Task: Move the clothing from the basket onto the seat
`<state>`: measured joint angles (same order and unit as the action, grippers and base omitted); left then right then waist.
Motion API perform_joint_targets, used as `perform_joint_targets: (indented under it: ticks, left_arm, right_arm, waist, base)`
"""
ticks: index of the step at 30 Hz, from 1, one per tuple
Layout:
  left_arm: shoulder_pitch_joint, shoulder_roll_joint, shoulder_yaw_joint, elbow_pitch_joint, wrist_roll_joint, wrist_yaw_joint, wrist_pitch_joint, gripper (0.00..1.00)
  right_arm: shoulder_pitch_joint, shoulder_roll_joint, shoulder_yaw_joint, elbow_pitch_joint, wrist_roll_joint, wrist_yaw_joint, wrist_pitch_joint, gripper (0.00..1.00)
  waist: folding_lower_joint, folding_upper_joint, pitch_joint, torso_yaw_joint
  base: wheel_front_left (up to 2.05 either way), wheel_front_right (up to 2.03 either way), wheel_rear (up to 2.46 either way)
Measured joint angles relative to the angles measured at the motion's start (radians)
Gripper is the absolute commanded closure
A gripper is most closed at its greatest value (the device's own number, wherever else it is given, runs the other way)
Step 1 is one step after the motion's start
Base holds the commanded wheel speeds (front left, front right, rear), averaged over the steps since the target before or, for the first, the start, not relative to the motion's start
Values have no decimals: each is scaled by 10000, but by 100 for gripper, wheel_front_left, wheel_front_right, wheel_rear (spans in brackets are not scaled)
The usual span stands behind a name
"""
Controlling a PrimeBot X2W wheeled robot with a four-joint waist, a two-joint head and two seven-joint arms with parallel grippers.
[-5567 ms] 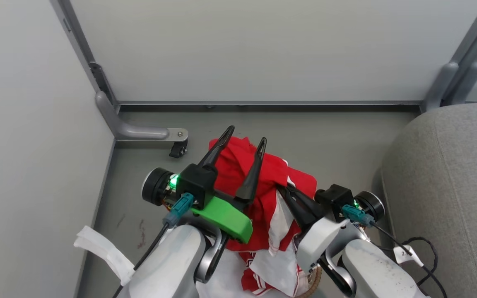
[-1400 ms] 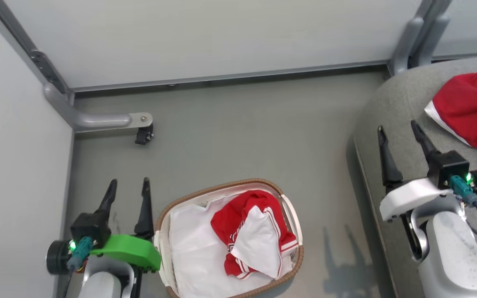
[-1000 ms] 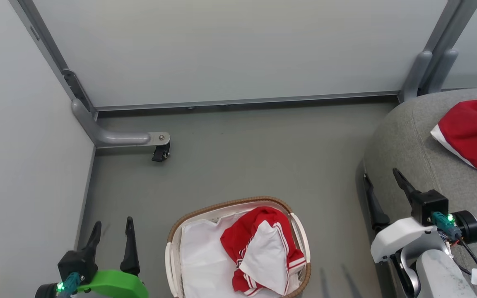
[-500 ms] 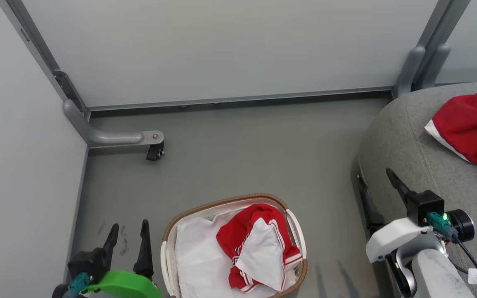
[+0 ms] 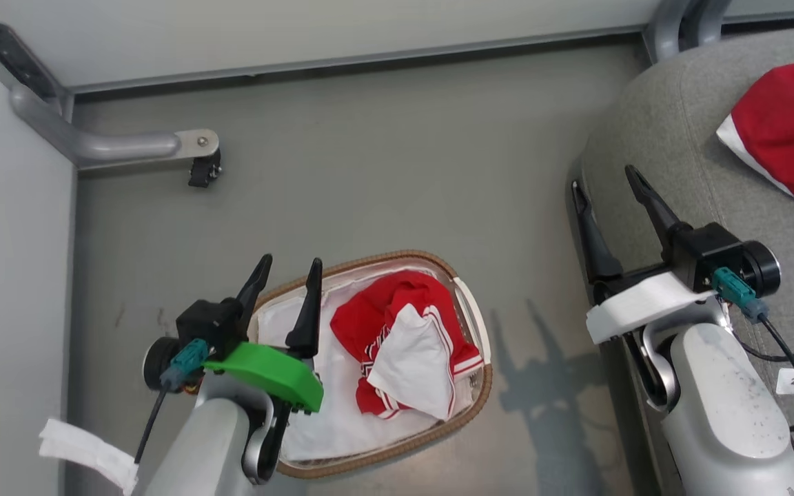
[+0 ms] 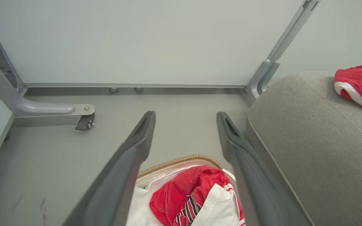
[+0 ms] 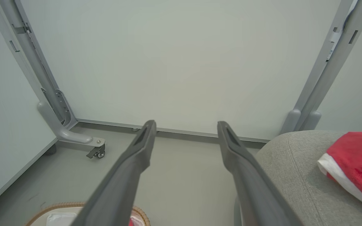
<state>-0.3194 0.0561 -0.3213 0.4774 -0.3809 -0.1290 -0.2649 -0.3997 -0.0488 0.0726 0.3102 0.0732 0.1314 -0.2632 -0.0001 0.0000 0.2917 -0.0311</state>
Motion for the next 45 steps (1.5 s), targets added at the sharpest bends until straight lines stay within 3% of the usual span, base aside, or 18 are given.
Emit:
perform_joint_targets:
  ticks: [16, 30, 43, 44, 45]
  left_arm:
    - [-2981, 755, -2759, 1292, -1325, 0, 2, 0]
    - [-4212, 1175, -3969, 3325, -2011, 0, 2, 0]
    - [-4425, 1118, -5476, 4897, -3145, -2, 0, 0]
    - [-4433, 1104, -5591, 4991, -3248, -2, 0, 7]
    - [-4464, 1099, -5743, 5091, -3415, -2, 2, 21]
  right_arm:
    - [-1379, -12, 617, -1051, 656, 0, -2, 0]
    - [-1759, -13, 861, -1845, 876, 0, 0, 0]
    - [-1600, -8, 535, -2050, 523, 0, -2, 0]
    - [-1601, -8, 531, -2063, 499, 0, 0, 0]
    - [-1603, -8, 529, -2071, 493, 0, 0, 0]
  waist:
    - [1, 0, 2806, -1184]
    - [2, 0, 4659, -2291]
    - [2, 0, 5483, -2307]
    - [2, 0, 5497, -2284]
    - [2, 0, 5513, -2259]
  base:
    - [0, 0, 0]
    - [0, 0, 0]
    - [0, 0, 0]
    - [0, 0, 0]
    - [0, 0, 0]
